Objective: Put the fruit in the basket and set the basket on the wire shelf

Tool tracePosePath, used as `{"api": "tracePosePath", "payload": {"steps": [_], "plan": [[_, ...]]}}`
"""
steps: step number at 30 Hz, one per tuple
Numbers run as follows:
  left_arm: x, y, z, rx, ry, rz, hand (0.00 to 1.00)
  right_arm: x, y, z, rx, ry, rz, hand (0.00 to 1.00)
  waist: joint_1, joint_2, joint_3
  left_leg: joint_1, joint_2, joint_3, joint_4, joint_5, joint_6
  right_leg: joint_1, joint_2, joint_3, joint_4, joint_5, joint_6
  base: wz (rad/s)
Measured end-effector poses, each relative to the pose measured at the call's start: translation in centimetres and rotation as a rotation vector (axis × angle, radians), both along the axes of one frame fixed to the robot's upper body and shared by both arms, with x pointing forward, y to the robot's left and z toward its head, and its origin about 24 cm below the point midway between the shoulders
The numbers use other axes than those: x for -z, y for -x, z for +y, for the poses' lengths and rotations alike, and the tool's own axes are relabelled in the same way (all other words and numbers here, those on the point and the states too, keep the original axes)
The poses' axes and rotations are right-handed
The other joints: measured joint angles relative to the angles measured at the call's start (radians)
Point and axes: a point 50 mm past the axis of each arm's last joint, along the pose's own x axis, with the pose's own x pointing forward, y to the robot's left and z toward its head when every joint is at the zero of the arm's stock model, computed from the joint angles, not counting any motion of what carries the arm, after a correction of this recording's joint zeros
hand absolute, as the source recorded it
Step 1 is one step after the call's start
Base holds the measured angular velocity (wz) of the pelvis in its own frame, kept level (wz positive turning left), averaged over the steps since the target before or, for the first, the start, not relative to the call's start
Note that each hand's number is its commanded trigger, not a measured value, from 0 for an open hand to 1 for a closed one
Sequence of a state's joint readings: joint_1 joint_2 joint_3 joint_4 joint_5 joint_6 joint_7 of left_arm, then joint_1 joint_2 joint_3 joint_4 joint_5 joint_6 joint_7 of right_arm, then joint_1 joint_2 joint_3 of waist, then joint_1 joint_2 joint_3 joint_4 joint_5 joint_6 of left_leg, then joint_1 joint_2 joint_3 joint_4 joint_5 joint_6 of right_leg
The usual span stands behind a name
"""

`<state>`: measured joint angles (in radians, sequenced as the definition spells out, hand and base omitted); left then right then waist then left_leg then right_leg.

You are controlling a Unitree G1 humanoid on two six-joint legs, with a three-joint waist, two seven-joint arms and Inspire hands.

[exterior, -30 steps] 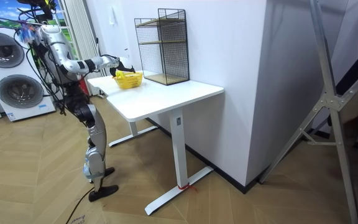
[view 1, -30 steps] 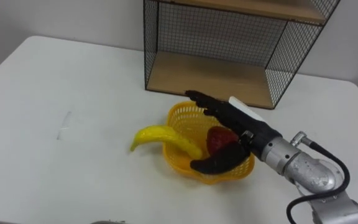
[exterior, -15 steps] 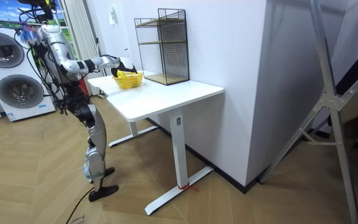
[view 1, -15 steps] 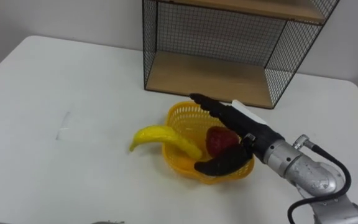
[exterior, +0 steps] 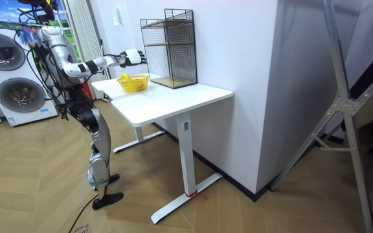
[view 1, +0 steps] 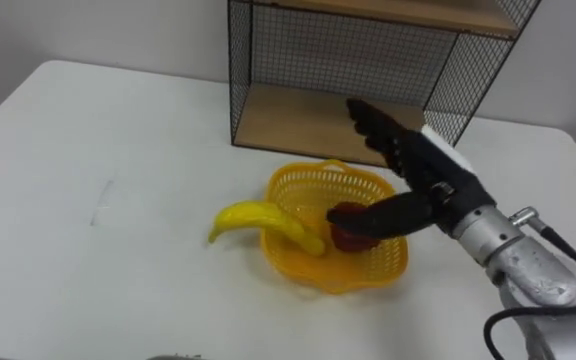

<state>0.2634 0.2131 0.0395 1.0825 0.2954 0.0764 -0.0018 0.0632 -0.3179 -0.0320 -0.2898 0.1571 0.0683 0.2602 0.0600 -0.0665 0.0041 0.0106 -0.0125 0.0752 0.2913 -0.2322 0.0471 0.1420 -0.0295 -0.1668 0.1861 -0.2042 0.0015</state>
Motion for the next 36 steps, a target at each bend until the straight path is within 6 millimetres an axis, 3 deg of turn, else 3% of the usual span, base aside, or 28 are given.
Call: {"api": "tracePosePath", "payload": {"steps": [9, 14, 20, 24, 27, 29, 31, 33, 36], "plan": [[-0.2, 1.4, 0.3, -0.138, -0.025, -0.032, 0.0, -1.5, 0.1, -2.8, 0.144, -0.221, -0.078, 0.0, -0.016, 0.037, -0.0013, -0.001, 0.0, -0.005, 0.004, 0.0, 0.0, 0.003, 0.0, -0.005, 0.0, 0.0, 0.0, 0.0], [-0.4, 2.6, 0.7, -0.297, -0.069, -0.068, 0.0, -1.8, 0.2, -3.6, 0.211, -0.327, -0.091, 0.0, -0.027, 0.048, -0.009, 0.002, 0.0, -0.002, 0.001, 0.0, 0.0, 0.003, 0.0, -0.003, 0.0, 0.0, 0.0, -0.01], [-0.7, 4.4, 1.4, -0.592, -0.161, -0.102, 0.0, -1.4, 0.5, -4.8, 0.361, -0.347, -0.089, 0.0, -0.026, 0.055, -0.0045, 0.009, -0.001, -0.002, -0.001, 0.0, 0.0, 0.01, -0.002, -0.003, -0.001, 0.0, 0.0, 0.0], [-1.5, 6.1, 2.9, -0.869, -0.319, -0.137, 0.0, 0.0, 1.7, -5.7, 0.486, -0.35, -0.038, 0.0, -0.019, 0.054, -0.0057, 0.033, -0.002, 0.0, -0.017, 0.001, 0.001, 0.019, -0.003, 0.002, -0.001, -0.001, 0.002, 0.0], [-2.8, 5.8, 4.8, -1.025, -0.473, -0.229, 0.0, 1.2, 2.8, -6.5, 0.591, -0.345, 0.001, 0.0, -0.016, 0.057, -0.007, 0.026, -0.004, -0.004, -0.017, 0.001, 0.001, 0.016, -0.004, -0.005, -0.006, -0.001, 0.002, 0.01], [-3.9, 4.5, 6.1, -1.094, -0.567, -0.331, 0.0, 1.8, 3.6, -7.3, 0.665, -0.336, 0.02, 0.0, -0.003, 0.065, -0.0096, 0.028, -0.003, -0.001, -0.017, 0.002, 0.001, 0.016, -0.004, -0.002, -0.007, -0.001, 0.001, -0.02], [-6.3, 2.4, 8.1, -1.122, -0.705, -0.503, 0.0, 2.8, 4.8, -8.7, 0.768, -0.316, 0.054, 0.0, 0.023, 0.07, -0.0124, 0.028, -0.004, -0.001, -0.019, 0.005, 0.001, 0.018, -0.004, 0.0, -0.012, 0.0, 0.001, 0.0], [-8.3, 0.4, 9.2, -1.115, -0.805, -0.635, 0.0, 3.7, 5.8, -9.4, 0.845, -0.281, 0.085, 0.0, 0.031, 0.076, -0.0162, 0.028, -0.004, -0.002, -0.019, 0.004, 0.001, 0.019, -0.004, -0.004, -0.013, 0.0, 0.001, 0.0], [-12.1, -2.1, 10.2, -1.095, -0.958, -0.856, 0.0, 4.8, 7.0, -10.0, 0.94, -0.26, 0.122, 0.0, 0.033, 0.082, -0.0156, 0.027, -0.005, -0.004, -0.019, 0.004, 0.001, 0.017, -0.005, -0.007, -0.01, 0.0, 0.001, 0.01]]}}
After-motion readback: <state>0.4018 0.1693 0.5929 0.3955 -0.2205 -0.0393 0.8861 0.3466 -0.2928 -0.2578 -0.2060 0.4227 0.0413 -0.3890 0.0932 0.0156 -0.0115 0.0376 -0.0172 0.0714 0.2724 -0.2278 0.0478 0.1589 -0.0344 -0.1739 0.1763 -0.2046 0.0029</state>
